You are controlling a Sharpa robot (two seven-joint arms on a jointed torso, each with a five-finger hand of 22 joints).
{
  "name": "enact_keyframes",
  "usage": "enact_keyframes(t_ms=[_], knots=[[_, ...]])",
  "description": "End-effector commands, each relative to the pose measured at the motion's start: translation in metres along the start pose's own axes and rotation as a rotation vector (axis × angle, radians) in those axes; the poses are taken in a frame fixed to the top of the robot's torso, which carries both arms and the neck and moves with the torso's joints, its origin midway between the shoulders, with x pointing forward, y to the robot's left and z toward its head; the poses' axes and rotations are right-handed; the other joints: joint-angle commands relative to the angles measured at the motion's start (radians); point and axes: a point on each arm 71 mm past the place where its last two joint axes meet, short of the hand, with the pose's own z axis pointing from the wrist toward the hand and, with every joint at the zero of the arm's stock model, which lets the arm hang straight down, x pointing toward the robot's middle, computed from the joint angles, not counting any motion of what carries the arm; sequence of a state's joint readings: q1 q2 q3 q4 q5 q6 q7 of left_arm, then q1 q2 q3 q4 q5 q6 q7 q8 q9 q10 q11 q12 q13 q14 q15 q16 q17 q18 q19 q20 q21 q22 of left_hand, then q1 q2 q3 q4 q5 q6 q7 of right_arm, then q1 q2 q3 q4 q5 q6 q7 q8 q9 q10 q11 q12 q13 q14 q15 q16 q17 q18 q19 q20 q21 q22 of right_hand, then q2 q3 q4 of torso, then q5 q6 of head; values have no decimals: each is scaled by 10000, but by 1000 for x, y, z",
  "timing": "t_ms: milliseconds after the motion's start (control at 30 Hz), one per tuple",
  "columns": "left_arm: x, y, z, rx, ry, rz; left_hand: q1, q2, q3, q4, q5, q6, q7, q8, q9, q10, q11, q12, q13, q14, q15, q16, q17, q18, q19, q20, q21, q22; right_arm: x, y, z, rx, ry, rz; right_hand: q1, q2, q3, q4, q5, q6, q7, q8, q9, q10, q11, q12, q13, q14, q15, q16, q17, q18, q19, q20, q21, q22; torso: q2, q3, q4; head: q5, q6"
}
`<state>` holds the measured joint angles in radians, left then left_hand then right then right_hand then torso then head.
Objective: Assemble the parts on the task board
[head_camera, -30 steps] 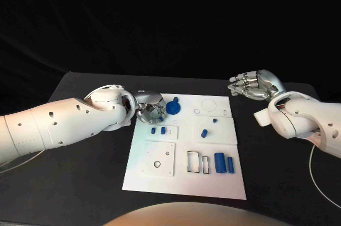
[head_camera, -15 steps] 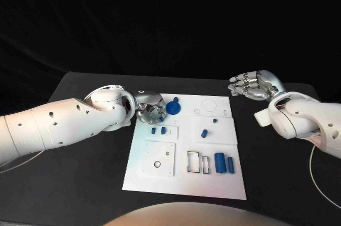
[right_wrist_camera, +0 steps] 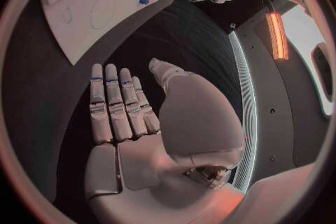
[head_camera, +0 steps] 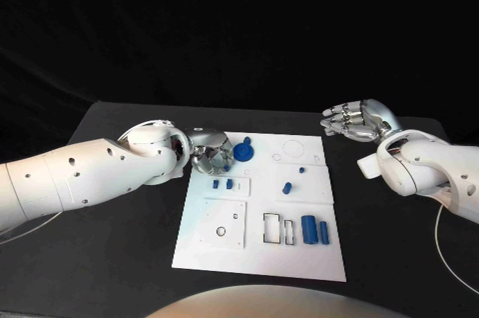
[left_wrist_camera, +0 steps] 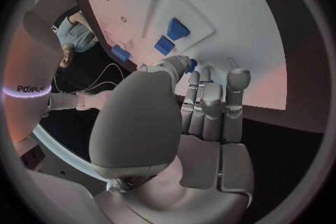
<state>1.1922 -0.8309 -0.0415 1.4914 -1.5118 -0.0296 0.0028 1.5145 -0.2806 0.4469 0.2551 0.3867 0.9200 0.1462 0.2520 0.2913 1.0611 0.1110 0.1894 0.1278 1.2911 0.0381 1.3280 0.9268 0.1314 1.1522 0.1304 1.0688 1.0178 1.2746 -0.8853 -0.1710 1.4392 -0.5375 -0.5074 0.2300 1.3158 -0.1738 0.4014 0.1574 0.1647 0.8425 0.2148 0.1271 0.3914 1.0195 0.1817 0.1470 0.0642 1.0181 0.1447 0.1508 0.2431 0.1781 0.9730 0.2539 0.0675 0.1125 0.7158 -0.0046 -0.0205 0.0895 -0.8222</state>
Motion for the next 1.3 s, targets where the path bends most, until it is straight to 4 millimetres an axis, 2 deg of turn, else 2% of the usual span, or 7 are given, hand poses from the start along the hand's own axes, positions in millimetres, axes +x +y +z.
enact_keyframes(t_ms=[33, 533, 867, 967, 1100, 1233, 1300], knots=[[0, 0, 0, -3, -54, -54, -50, -59, -65, -6, 15, -94, -1, -61, -18, -83, 27, -42, -11, -91, 6, -59, -33, 136, -72, 5, -71, -31, 1, 1, 0, -136, 136, -42, -31, 35, -65, -23, 54, -22, 374, -63, -10, 17, 76, -43, -3, 27, 11, -51, -12, 61, -6, 22, -16, -13, 3, 1, -3, -9, -13], [-6, 8, -12, 272, -607, -1302, -68, -60, -200, 1, 21, -96, 6, -115, -35, -293, 80, -100, -31, -311, 55, -186, -408, 203, -304, 53, -354, -303, 2, 2, -2, -385, 456, -635, 290, 73, 37, -381, -53, 264, 161, 14, -20, 85, -70, -83, -4, 430, -135, 84, -40, 80, 343, -97, 122, -96, -5, -8, 2, -62, 21], [-29, 30, -26, 322, -2898, -5443, -180, 73, -253, 222, 38, 104, 218, -141, -38, -64, 27, 200, 75, -1003, 17, -815, -1698, 418, -979, 47, -1309, -1210, 18, 7, -9, -1275, 2306, -3435, 684, 21, 475, -1211, 82, 1334, -393, 293, -55, 1337, -718, 74, 15, 3047, -1119, 1610, 958, 35, 2707, -1200, 1596, 487, -7, -1, 6, -359, 167], [-35, 37, -31, 234, -3885, -7352, -210, 150, -210, 273, 44, 250, 284, -134, -25, -32, 48, 306, 109, -1644, 32, -1508, -2822, 533, -1426, 50, -2056, -1864, 25, 10, -14, -1543, 2955, -4734, 495, -17, 475, -1468, 316, 1737, -586, 299, -126, 1940, -989, -123, 43, 4149, -1495, 3326, 2346, -27, 3617, -1682, 2913, 1319, -10, -10, -6, -526, 225], [-38, 42, -36, 74, -4716, -9408, -240, 206, -165, 266, 47, 292, 271, -160, -21, 121, 25, 494, 182, -1950, 5, -1852, -3302, 531, -1474, 37, -2279, -2005, 32, 13, -19, -1816, 3349, -6122, 248, -71, 624, -1460, 349, 1794, -623, 235, -167, 2082, -1055, -305, 70, 4644, -1595, 4559, 3261, -27, 4000, -1777, 3636, 1809, 5, -14, -11, -652, 296], [-38, 41, -40, 43, -5129, -10991, -259, 282, -119, 257, 60, 412, 260, -112, 20, 182, -7, 587, 217, -2027, -4, -1982, -3401, 533, -1495, 26, -2421, -2097, 40, 16, -25, -2051, 3640, -7422, -97, -299, 914, -1417, 342, 1779, -602, 154, -164, 2066, -1034, -616, 92, 4863, -1569, 8133, 6537, -84, 4161, -1821, 4781, 2763, 6, -8, 2, -778, 335], [-38, 39, -41, 85, -5213, -11478, -303, 286, -129, 249, 51, 417, 240, -125, 34, 332, -49, 732, 279, -2036, -32, -2041, -3462, 535, -1480, 10, -2517, -2164, 45, 17, -28, -2139, 3760, -7870, -263, -425, 979, -1369, 349, 1733, -570, 113, -144, 1921, -979, -769, 90, 4979, -1523, 9794, 8103, -360, 4460, -1805, 6800, 4921, 8, -5, 4, -809, 352]])
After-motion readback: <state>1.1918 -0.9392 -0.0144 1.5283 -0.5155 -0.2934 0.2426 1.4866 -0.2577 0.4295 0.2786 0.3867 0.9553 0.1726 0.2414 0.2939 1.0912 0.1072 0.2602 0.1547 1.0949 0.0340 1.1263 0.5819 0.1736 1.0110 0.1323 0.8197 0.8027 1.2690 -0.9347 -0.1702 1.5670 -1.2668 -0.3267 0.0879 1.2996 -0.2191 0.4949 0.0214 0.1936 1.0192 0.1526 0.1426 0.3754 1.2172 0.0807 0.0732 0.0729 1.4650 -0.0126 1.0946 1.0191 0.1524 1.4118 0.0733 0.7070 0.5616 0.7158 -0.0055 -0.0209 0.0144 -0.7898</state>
